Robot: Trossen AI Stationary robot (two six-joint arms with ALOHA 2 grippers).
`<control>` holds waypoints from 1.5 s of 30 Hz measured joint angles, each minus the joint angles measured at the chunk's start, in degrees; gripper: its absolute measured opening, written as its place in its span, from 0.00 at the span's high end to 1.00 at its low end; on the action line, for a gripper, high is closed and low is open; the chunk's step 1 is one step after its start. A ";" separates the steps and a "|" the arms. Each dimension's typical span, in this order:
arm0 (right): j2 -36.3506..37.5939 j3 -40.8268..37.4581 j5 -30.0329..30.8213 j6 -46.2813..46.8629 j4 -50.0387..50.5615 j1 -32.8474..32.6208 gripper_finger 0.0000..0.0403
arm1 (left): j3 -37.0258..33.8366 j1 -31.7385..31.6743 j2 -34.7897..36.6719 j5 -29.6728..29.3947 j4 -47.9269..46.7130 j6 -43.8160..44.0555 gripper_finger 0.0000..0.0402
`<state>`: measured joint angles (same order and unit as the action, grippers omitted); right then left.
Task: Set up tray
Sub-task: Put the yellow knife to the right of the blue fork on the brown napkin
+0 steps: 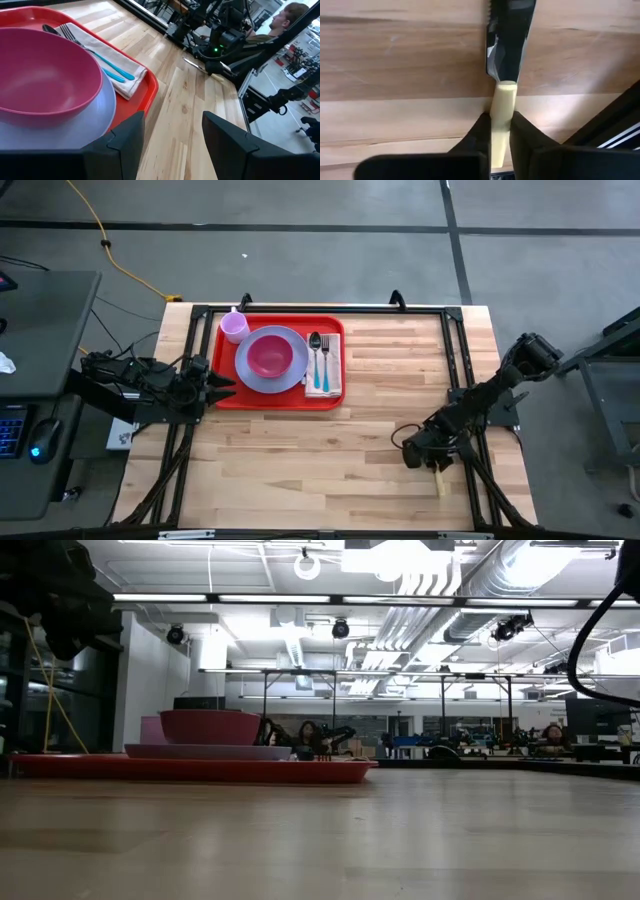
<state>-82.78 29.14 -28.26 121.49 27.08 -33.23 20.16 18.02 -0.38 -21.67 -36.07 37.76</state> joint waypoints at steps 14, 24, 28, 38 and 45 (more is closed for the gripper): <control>-0.02 -0.01 0.88 -1.12 0.05 5.59 0.95 | 0.01 0.01 0.00 0.00 -0.02 0.02 0.43; -0.04 0.05 1.58 -1.53 -1.93 8.23 0.96 | 0.00 0.00 -0.01 -0.02 -0.02 0.02 0.43; -0.04 0.05 2.39 -1.91 -3.40 9.33 0.96 | 0.00 0.00 -0.01 -0.02 -0.02 0.02 0.43; -0.17 5.13 12.15 -5.41 -2.23 12.87 0.96 | 0.00 0.02 -0.02 -0.02 -0.04 -0.19 0.43; -0.22 10.13 18.83 -9.37 -0.66 16.49 0.97 | 0.00 0.02 -0.01 -0.04 -0.04 -0.27 0.43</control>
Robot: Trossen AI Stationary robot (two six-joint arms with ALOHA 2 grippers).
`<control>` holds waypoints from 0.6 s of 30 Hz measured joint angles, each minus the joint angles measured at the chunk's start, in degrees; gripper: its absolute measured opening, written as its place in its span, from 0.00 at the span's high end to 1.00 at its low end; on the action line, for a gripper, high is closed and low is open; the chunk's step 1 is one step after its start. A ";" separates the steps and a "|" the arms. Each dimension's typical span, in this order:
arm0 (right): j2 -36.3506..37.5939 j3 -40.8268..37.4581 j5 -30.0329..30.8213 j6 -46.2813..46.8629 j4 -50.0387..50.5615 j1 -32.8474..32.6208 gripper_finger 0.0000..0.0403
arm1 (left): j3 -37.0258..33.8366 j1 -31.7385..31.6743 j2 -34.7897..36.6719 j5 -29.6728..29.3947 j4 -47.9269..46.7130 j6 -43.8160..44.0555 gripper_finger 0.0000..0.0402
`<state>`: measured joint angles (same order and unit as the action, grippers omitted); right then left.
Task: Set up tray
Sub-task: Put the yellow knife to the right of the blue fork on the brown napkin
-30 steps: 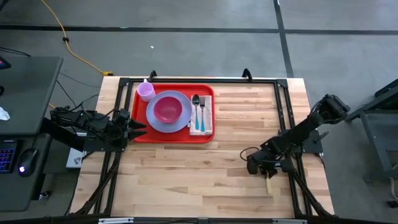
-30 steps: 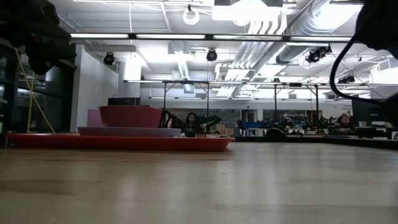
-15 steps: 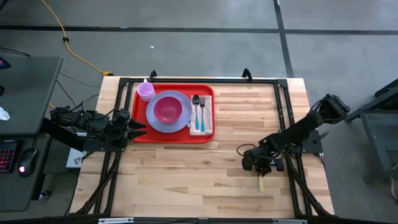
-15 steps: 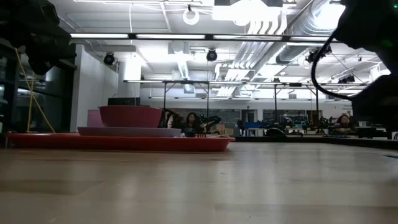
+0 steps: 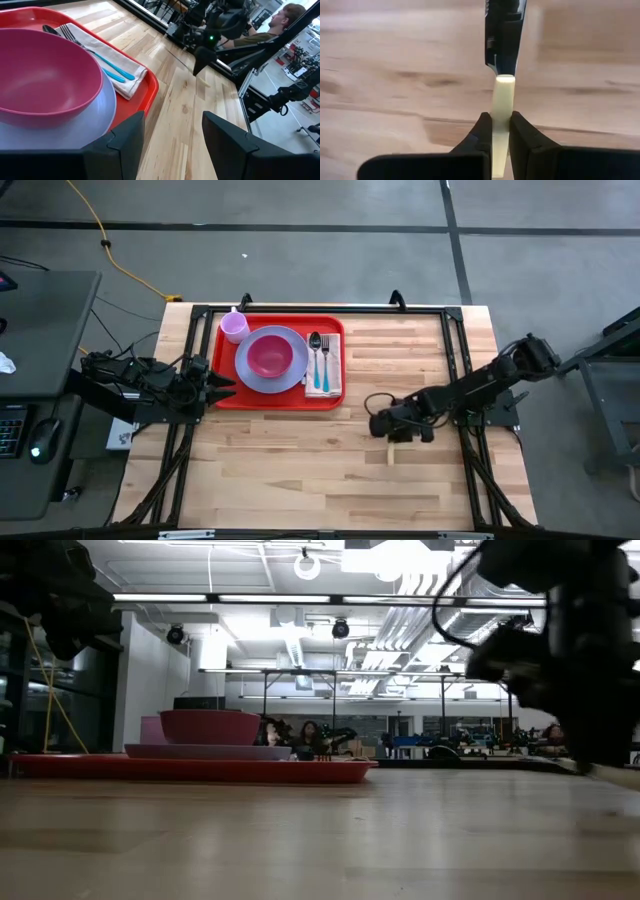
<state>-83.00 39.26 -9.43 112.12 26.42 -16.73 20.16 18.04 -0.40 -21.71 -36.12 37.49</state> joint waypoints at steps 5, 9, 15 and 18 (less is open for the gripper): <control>0.00 3.66 2.89 -4.87 0.63 3.75 0.97 | 0.00 -0.02 0.01 0.00 0.00 0.03 0.43; 0.02 7.15 3.81 -8.95 1.54 7.18 0.97 | 0.00 0.00 0.01 0.00 0.00 0.03 0.43; -0.14 13.30 4.76 -15.39 6.64 13.04 0.97 | 0.00 -0.02 0.02 0.00 0.00 -0.12 0.43; -1.40 17.42 4.86 -20.13 10.29 16.24 0.97 | 0.00 -0.01 0.00 0.00 -0.02 -0.12 0.43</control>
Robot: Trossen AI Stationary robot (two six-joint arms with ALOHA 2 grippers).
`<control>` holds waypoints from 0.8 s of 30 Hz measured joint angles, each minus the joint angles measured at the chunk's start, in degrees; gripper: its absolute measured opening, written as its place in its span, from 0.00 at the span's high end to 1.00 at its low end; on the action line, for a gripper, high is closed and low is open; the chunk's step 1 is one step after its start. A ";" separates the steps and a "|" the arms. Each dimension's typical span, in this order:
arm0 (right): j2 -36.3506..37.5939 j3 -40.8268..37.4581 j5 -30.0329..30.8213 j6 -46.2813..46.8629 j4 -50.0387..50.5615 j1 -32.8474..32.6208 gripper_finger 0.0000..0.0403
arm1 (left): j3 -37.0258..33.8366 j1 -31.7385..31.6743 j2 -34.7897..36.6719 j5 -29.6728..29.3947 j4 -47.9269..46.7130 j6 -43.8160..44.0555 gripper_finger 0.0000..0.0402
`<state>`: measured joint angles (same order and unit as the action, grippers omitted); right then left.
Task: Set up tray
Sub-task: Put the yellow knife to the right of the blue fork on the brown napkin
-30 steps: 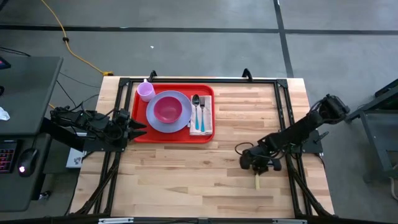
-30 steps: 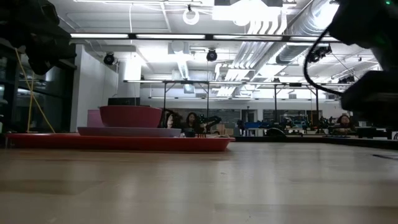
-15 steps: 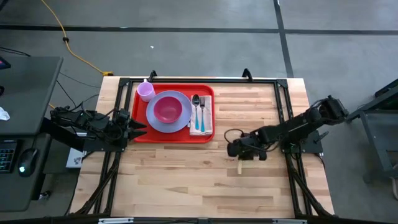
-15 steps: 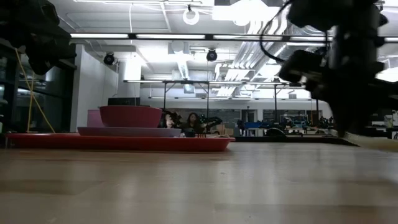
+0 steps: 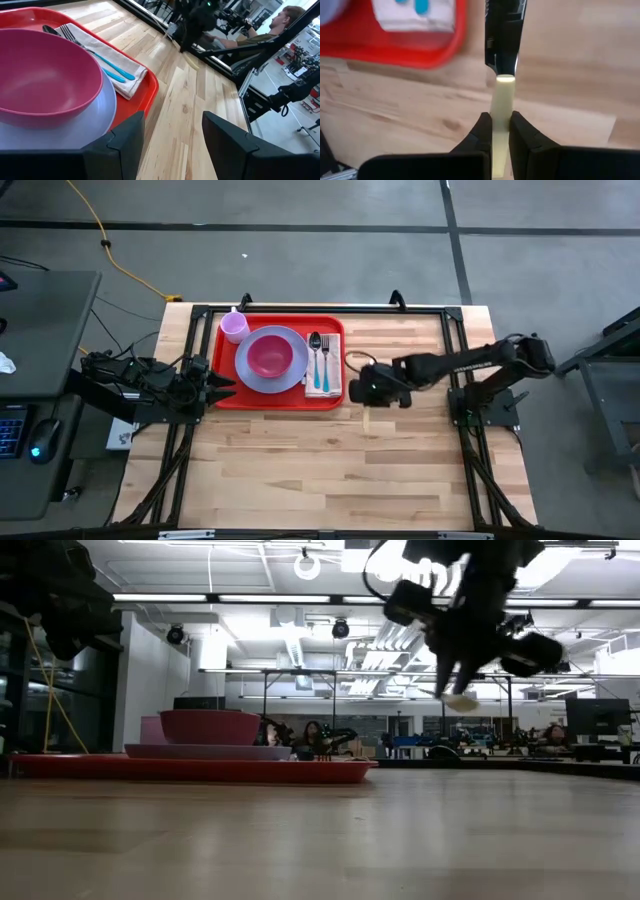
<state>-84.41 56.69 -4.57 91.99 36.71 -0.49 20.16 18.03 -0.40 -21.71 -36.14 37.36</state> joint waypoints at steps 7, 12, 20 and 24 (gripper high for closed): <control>-6.95 10.31 -1.37 -11.50 1.65 7.45 0.97 | 0.00 0.01 -0.01 0.00 -0.07 0.00 0.43; -12.71 16.92 -6.02 -15.82 1.79 12.08 0.97 | 0.00 0.01 0.00 0.00 -0.09 0.39 0.43; -18.67 22.68 -11.27 -18.60 2.06 17.45 0.97 | 0.00 -0.01 0.01 0.00 -0.09 0.42 0.43; -20.67 23.19 -12.49 -18.58 1.57 19.00 0.97 | 0.00 0.00 -0.01 0.00 -0.19 0.42 0.43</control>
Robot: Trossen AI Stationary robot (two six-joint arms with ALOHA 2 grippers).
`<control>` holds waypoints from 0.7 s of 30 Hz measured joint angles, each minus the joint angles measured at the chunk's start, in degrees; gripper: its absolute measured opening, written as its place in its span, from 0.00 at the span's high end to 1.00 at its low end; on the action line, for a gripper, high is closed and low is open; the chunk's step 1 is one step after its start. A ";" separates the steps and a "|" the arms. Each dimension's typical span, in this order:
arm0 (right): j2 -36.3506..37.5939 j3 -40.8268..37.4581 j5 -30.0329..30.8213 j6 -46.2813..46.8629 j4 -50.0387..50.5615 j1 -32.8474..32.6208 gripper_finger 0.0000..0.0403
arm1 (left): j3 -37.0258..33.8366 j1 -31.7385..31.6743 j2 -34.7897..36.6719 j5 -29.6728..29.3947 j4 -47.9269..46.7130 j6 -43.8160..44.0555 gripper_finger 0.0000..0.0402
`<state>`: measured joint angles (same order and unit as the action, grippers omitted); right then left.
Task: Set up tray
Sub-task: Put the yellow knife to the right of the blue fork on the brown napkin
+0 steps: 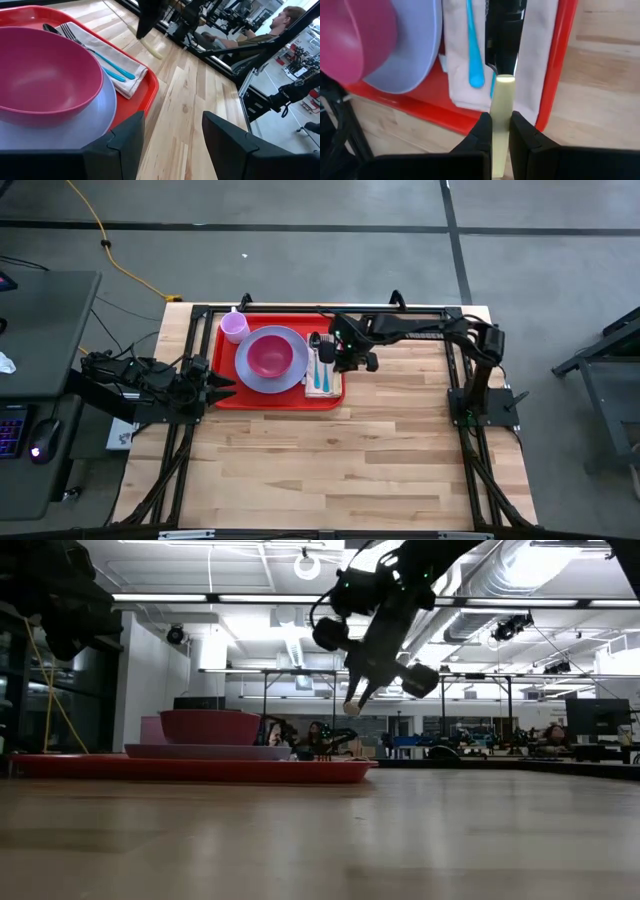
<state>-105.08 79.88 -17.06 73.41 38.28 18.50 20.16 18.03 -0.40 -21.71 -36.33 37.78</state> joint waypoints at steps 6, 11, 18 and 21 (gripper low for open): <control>-1.54 0.00 -1.63 0.22 -0.63 0.90 0.97 | 0.00 0.01 0.01 -0.28 -0.07 0.00 0.43; -1.64 0.00 -1.67 0.90 -0.88 1.06 0.97 | 0.00 0.00 0.00 -0.33 -0.08 0.00 0.43; -1.64 0.00 -1.56 1.89 -3.43 1.14 0.97 | 0.00 0.01 0.01 -0.46 -0.08 0.02 0.43; -1.64 0.00 -1.62 2.40 -4.13 1.14 0.97 | 0.00 0.00 0.02 -0.46 -0.08 0.02 0.43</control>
<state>-106.72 79.88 -18.68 75.81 34.15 19.64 20.16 18.03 -0.38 -22.17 -36.40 37.80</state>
